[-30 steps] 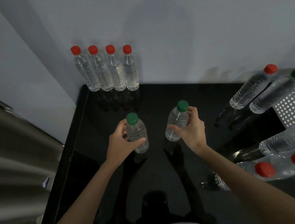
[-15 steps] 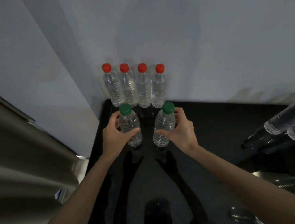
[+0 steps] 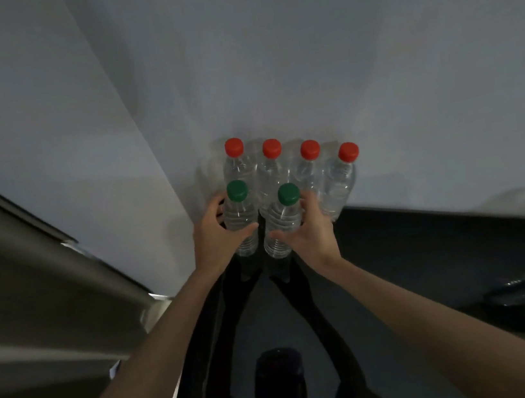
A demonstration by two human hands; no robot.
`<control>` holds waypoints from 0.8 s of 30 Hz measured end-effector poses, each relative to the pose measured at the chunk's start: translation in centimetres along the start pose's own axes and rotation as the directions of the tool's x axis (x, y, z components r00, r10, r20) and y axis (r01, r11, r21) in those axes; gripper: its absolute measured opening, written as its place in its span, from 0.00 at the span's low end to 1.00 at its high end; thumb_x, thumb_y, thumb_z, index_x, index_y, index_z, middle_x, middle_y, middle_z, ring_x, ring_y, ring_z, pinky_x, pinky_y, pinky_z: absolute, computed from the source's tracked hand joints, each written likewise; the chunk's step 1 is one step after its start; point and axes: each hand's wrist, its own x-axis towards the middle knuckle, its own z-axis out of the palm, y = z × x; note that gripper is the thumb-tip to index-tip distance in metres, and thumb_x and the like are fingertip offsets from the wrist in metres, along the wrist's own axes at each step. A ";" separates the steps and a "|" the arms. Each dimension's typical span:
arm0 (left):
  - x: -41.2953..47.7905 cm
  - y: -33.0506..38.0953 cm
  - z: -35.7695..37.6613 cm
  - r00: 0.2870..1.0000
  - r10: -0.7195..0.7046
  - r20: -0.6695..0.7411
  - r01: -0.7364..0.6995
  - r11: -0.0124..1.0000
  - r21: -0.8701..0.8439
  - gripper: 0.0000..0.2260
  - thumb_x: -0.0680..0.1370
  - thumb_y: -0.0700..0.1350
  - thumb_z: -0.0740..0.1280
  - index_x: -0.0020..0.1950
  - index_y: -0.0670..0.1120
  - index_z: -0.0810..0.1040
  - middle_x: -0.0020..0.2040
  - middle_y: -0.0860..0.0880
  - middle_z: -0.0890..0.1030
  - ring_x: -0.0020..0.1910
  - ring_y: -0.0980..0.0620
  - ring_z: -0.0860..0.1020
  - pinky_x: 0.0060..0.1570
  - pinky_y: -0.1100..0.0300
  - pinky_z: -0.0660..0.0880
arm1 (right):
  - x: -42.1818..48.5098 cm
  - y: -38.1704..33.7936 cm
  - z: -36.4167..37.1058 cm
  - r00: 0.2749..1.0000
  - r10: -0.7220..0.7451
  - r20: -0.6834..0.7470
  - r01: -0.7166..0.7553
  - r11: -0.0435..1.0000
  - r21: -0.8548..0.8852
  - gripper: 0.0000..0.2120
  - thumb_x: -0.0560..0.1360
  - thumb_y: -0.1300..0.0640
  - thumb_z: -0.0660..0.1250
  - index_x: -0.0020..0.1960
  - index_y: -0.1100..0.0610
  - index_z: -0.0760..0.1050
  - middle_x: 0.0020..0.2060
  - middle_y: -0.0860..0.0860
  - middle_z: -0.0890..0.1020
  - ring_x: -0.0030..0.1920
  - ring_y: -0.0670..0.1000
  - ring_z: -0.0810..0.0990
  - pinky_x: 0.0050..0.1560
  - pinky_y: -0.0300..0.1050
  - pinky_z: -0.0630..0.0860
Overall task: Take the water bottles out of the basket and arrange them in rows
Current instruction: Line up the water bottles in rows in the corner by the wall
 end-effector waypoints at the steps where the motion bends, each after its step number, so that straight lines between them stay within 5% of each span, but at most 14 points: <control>1: 0.5 -0.1 0.1 1.000 0.001 0.000 -0.001 1.000 -0.007 0.35 0.64 0.47 0.81 0.68 0.51 0.72 0.57 0.56 0.80 0.56 0.55 0.79 0.57 0.59 0.76 | 0.5 0.0 0.3 1.000 -0.001 0.004 0.001 1.000 -0.007 0.35 0.65 0.60 0.79 0.65 0.50 0.65 0.48 0.36 0.77 0.50 0.34 0.77 0.54 0.42 0.79; 10: 2.7 -0.2 0.2 0.998 0.042 0.041 -0.038 0.995 -0.091 0.28 0.66 0.47 0.80 0.58 0.65 0.70 0.52 0.68 0.77 0.52 0.71 0.76 0.53 0.74 0.72 | 3.0 0.1 2.3 0.996 -0.087 -0.036 0.085 0.994 -0.068 0.34 0.66 0.54 0.79 0.66 0.52 0.64 0.58 0.46 0.77 0.56 0.43 0.77 0.54 0.42 0.79; 15: 2.4 -0.8 -0.2 0.993 0.059 0.102 -0.046 0.991 -0.124 0.30 0.64 0.55 0.78 0.60 0.71 0.68 0.58 0.64 0.78 0.59 0.60 0.77 0.60 0.52 0.76 | 2.7 0.4 2.7 0.986 -0.140 -0.086 0.128 0.983 -0.130 0.38 0.65 0.53 0.80 0.69 0.54 0.64 0.64 0.50 0.69 0.59 0.44 0.71 0.58 0.35 0.70; 21: 1.3 -0.6 -0.2 0.997 0.064 0.033 -0.060 0.994 -0.096 0.33 0.68 0.48 0.79 0.63 0.70 0.66 0.61 0.67 0.75 0.61 0.63 0.75 0.64 0.58 0.73 | 2.3 0.9 2.0 0.990 -0.134 -0.051 0.131 0.990 -0.058 0.37 0.65 0.48 0.78 0.67 0.50 0.62 0.62 0.51 0.70 0.59 0.47 0.74 0.58 0.48 0.77; 24: 1.3 -0.9 -0.2 0.997 0.054 0.048 -0.049 0.993 -0.105 0.33 0.69 0.48 0.78 0.66 0.67 0.66 0.62 0.65 0.76 0.63 0.60 0.75 0.65 0.55 0.73 | 2.1 0.8 2.4 0.995 -0.098 -0.035 0.097 0.994 -0.044 0.34 0.68 0.54 0.77 0.67 0.51 0.61 0.63 0.51 0.69 0.59 0.48 0.74 0.58 0.53 0.77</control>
